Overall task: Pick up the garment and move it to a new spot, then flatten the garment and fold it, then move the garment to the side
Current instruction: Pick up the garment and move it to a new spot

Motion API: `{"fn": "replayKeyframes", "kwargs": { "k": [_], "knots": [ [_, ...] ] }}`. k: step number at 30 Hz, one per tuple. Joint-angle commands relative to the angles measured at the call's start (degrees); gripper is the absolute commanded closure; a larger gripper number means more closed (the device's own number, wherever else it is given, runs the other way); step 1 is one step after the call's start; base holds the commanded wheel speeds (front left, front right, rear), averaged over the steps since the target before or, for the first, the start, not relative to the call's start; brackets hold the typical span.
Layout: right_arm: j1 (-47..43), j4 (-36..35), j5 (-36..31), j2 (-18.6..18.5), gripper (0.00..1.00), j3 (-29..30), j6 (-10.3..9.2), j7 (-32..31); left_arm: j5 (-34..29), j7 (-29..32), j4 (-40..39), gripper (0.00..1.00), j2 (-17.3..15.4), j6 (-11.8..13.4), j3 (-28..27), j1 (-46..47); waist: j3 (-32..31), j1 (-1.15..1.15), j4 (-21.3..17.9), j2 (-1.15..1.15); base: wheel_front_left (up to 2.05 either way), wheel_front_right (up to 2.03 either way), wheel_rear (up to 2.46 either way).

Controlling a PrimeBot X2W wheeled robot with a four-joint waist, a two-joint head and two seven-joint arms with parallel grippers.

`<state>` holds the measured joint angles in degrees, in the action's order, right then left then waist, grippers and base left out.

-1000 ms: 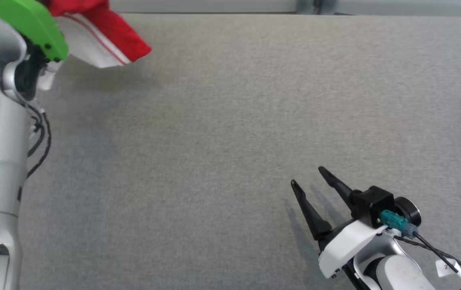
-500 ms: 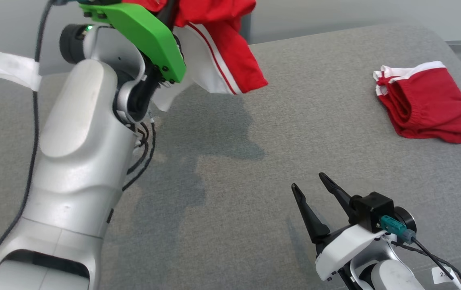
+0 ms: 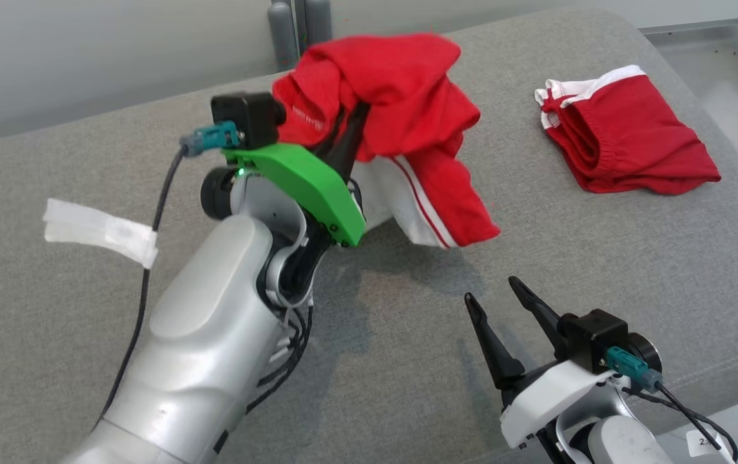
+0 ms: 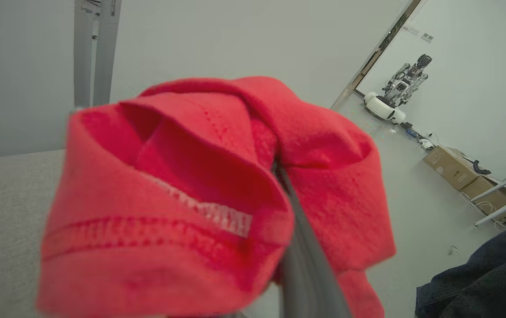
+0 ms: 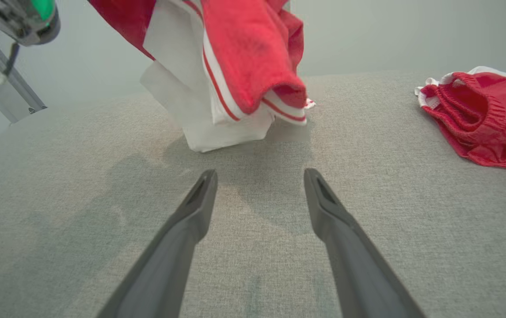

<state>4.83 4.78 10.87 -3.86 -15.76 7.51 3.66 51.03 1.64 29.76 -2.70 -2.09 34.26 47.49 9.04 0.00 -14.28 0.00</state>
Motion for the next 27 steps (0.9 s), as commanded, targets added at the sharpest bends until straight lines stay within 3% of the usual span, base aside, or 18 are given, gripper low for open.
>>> {"fn": "replayKeyframes", "kwargs": {
  "k": [1, 8, 9, 10, 11, 19, 27],
  "knots": [
    [0.3, 0.21, -0.12, 0.27, 0.0, -0.02, -0.05, 0.51, 0.28, -0.51, 0.91, 1.0, -0.41, 0.6, 0.89, -1.79, 0.69, 0.0, 0.71, 0.0, 0.0, 0.0, 0.0],
    [0.68, 1.44, -0.32, 0.51, 0.0, 0.0, -0.05, 0.7, 0.79, -2.34, 8.67, 1.0, -0.32, -1.17, 4.89, -9.48, 0.09, 0.0, 5.14, 0.0, 0.0, 0.0, 0.0],
    [0.48, 1.48, -0.42, 0.52, 0.0, 0.03, -0.05, 0.56, 1.21, -1.68, 9.21, 0.71, -0.31, -1.42, 5.45, -10.38, -0.18, 0.0, 5.83, 0.0, 0.0, 0.0, 0.0],
    [0.29, 1.55, -0.49, 0.53, 0.0, 0.16, -0.05, 0.47, 1.14, -0.95, 9.51, 0.15, -0.3, -1.69, 6.17, -11.06, -0.48, 0.0, 6.51, 0.0, 0.0, 0.0, 0.0],
    [0.07, 1.64, -0.51, 0.5, 0.0, 0.35, -0.06, 0.39, 1.23, -0.48, 9.7, 0.0, -0.34, -1.8, 6.58, -11.65, -0.87, 0.0, 7.22, 0.0, 0.0, 0.0, 0.0],
    [-1.81, 1.28, -0.85, 0.46, 0.0, 0.99, -0.05, -0.5, 0.94, 3.89, 6.89, 0.0, -3.68, -0.55, 8.9, -16.14, -4.19, 0.0, 11.04, 0.0, 0.0, 0.0, 0.0],
    [-4.09, 0.52, -0.73, 0.35, 0.0, 1.56, -0.05, -1.34, 0.21, 6.74, -3.32, 0.0, -12.1, 4.3, 7.57, -20.4, -6.65, 0.0, 11.92, 0.0, 0.0, 0.0, 0.0]
  ]
}}
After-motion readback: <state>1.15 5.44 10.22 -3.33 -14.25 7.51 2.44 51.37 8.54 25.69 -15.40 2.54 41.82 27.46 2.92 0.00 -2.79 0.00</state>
